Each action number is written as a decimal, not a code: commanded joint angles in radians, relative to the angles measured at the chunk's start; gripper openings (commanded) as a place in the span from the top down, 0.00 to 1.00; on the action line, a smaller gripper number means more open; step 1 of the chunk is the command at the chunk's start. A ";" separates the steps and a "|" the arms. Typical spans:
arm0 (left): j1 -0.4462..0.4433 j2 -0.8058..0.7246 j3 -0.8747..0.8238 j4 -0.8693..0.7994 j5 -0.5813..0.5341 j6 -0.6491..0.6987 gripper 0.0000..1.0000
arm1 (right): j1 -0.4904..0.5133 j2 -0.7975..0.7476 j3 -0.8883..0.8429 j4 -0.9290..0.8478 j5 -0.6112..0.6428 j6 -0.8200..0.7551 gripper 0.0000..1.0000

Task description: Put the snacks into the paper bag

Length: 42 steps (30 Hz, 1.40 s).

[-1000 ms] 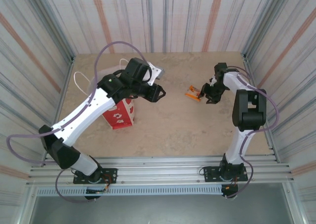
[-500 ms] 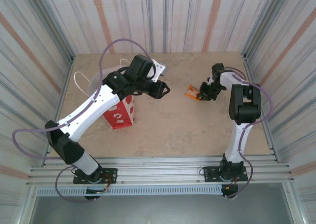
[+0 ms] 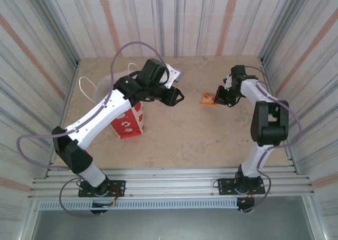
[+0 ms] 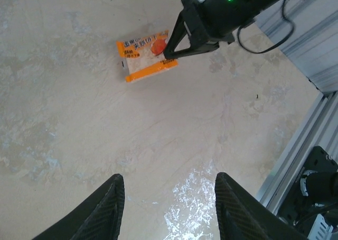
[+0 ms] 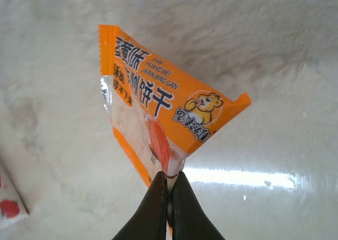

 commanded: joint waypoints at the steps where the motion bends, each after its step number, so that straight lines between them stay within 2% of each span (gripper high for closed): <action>1: -0.028 -0.020 -0.029 0.019 0.023 0.113 0.50 | 0.043 -0.147 -0.035 -0.079 -0.011 -0.143 1.00; 3: -0.055 -0.027 -0.051 0.028 -0.007 0.199 0.48 | 0.055 -0.219 -0.046 -0.113 -0.038 -0.152 1.00; 7: -0.110 -0.055 -0.121 0.087 -0.100 0.393 0.44 | 0.053 -0.304 -0.038 -0.200 -0.207 -0.055 1.00; 13: -0.145 -0.111 -0.237 0.238 -0.199 0.565 0.43 | 0.082 -0.330 0.012 -0.380 -0.369 0.047 1.00; 18: -0.163 -0.158 -0.340 0.339 -0.111 0.746 0.43 | 0.127 -0.337 0.049 -0.443 -0.421 0.077 1.00; 22: -0.189 -0.196 -0.439 0.442 -0.105 0.888 0.43 | 0.145 -0.347 0.036 -0.401 -0.501 0.151 1.00; 33: -0.232 -0.157 -0.508 0.631 -0.304 1.065 0.46 | 0.181 -0.343 0.045 -0.394 -0.550 0.197 1.00; 39: -0.232 -0.148 -0.524 0.639 -0.328 1.126 0.52 | 0.181 -0.342 0.043 -0.400 -0.567 0.193 1.00; 42: -0.232 -0.157 -0.537 0.630 -0.326 1.147 0.52 | 0.180 -0.341 0.044 -0.396 -0.576 0.195 1.00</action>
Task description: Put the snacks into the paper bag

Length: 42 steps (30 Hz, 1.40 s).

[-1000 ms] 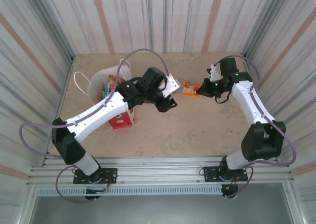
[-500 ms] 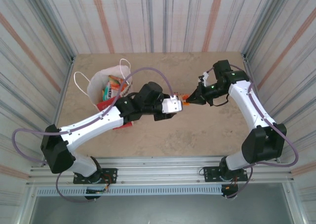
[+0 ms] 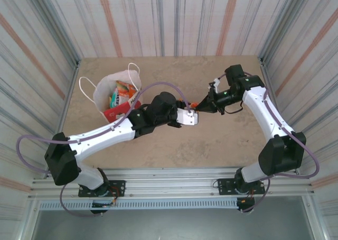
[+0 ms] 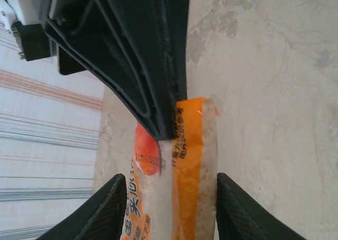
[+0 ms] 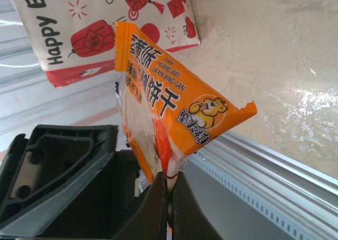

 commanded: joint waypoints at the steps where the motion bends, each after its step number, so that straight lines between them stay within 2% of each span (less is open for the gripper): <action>1: -0.005 -0.004 -0.024 0.010 -0.022 0.060 0.52 | 0.004 -0.018 0.024 -0.015 -0.042 0.013 1.00; 4: -0.004 0.000 -0.020 -0.014 -0.040 0.069 0.55 | 0.004 -0.019 0.026 -0.006 -0.050 0.019 1.00; 7: -0.004 0.008 0.000 -0.024 -0.065 0.052 0.73 | 0.004 -0.017 0.029 -0.005 -0.049 0.020 1.00; 9: -0.005 0.009 0.019 -0.044 -0.068 0.032 0.81 | 0.000 -0.020 0.029 0.000 -0.058 0.024 0.99; 13: -0.002 0.014 0.104 -0.156 -0.092 -0.064 0.90 | -0.026 -0.046 0.047 0.022 -0.031 0.036 0.82; 15: 0.006 0.012 0.155 -0.233 -0.099 -0.125 0.93 | -0.059 -0.077 0.052 0.035 -0.009 0.046 0.70; 17: 0.011 0.005 0.199 -0.297 -0.107 -0.187 0.95 | -0.097 -0.113 0.044 0.063 0.027 0.062 0.63; 19: 0.019 -0.003 0.249 -0.355 -0.114 -0.272 0.96 | -0.132 -0.149 0.025 0.090 0.065 0.082 0.62; 22: 0.052 -0.009 0.359 -0.490 -0.106 -0.471 0.96 | -0.163 -0.186 -0.015 0.138 0.100 0.114 0.61; 26: 0.141 -0.009 0.544 -0.725 -0.084 -0.780 0.96 | -0.146 -0.187 -0.049 0.160 0.143 0.118 0.61; 29: 0.206 -0.054 0.607 -0.823 -0.085 -0.949 0.96 | -0.114 -0.173 -0.052 0.158 0.177 0.109 0.61; 36: 0.325 -0.206 0.642 -0.936 -0.152 -1.218 0.96 | -0.048 -0.130 -0.044 0.158 0.235 0.096 0.61; 38: 0.395 -0.250 0.642 -0.988 -0.160 -1.297 0.96 | -0.034 -0.123 -0.045 0.159 0.252 0.095 0.61; 42: 0.521 -0.299 0.626 -1.097 -0.175 -1.356 0.96 | -0.012 -0.106 -0.047 0.163 0.267 0.095 0.61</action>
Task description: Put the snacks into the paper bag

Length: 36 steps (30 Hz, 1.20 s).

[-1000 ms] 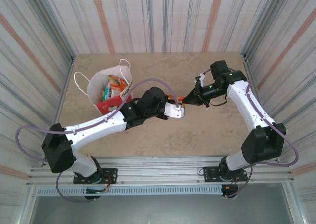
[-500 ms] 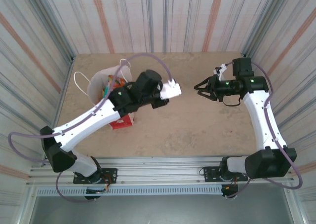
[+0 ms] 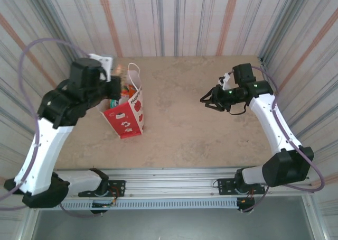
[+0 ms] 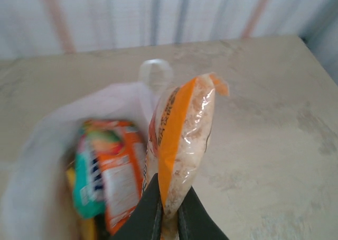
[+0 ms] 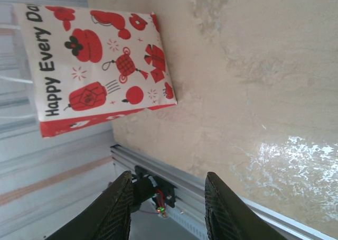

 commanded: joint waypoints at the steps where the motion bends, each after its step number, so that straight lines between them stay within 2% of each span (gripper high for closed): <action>1: 0.090 -0.032 -0.004 -0.146 -0.025 -0.132 0.96 | 0.020 0.019 -0.004 0.007 0.036 -0.008 0.61; 6: 0.193 0.000 -0.061 -0.160 0.017 -0.108 0.96 | 0.050 0.047 0.009 0.003 0.053 -0.013 0.61; 13: 0.222 0.085 -0.140 -0.009 0.029 -0.025 0.92 | 0.095 0.064 0.006 0.005 0.088 -0.012 0.61; 19: 0.244 0.191 -0.118 0.003 -0.014 0.002 0.91 | 0.118 0.065 -0.010 0.015 0.100 -0.006 0.61; 23: 0.254 0.252 -0.078 -0.032 -0.020 0.011 0.80 | 0.121 0.074 -0.012 0.014 0.100 -0.006 0.60; 26: 0.254 0.273 -0.043 -0.066 -0.033 0.014 0.63 | 0.122 0.074 -0.010 0.014 0.106 -0.007 0.60; 29: 0.254 0.257 -0.004 -0.075 0.015 0.014 0.52 | 0.122 0.072 -0.003 0.017 0.116 -0.007 0.59; 32: 0.254 0.199 0.011 -0.061 0.055 -0.006 0.50 | 0.131 0.079 0.016 0.023 0.119 -0.004 0.59; 36: 0.254 0.137 0.046 -0.095 0.001 -0.017 0.49 | 0.158 0.099 0.062 0.041 0.127 -0.004 0.58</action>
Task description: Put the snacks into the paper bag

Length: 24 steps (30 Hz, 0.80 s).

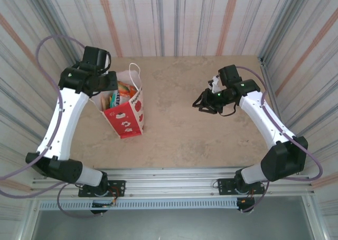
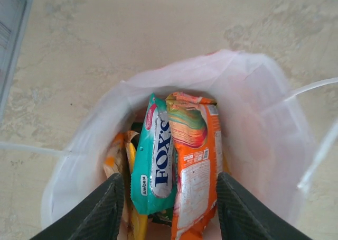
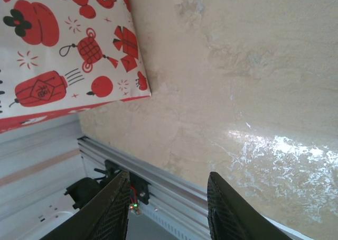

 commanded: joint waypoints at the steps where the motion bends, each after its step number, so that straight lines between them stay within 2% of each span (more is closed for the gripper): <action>1: 0.007 -0.072 0.060 -0.060 -0.051 -0.013 0.48 | 0.030 0.028 0.064 0.022 0.019 -0.003 0.58; 3: 0.027 -0.079 0.066 -0.081 -0.075 -0.010 0.47 | 0.041 0.044 0.083 0.024 0.020 -0.004 0.58; 6: 0.089 -0.082 0.053 -0.091 -0.049 -0.013 0.45 | 0.062 0.068 0.107 0.026 0.020 -0.006 0.58; 17: 0.228 -0.105 -0.026 -0.021 -0.025 0.006 0.43 | 0.118 0.125 0.151 0.050 0.023 -0.005 0.58; 24: 0.262 -0.099 -0.038 -0.007 -0.043 0.034 0.42 | 0.134 0.145 0.163 0.060 0.021 -0.006 0.57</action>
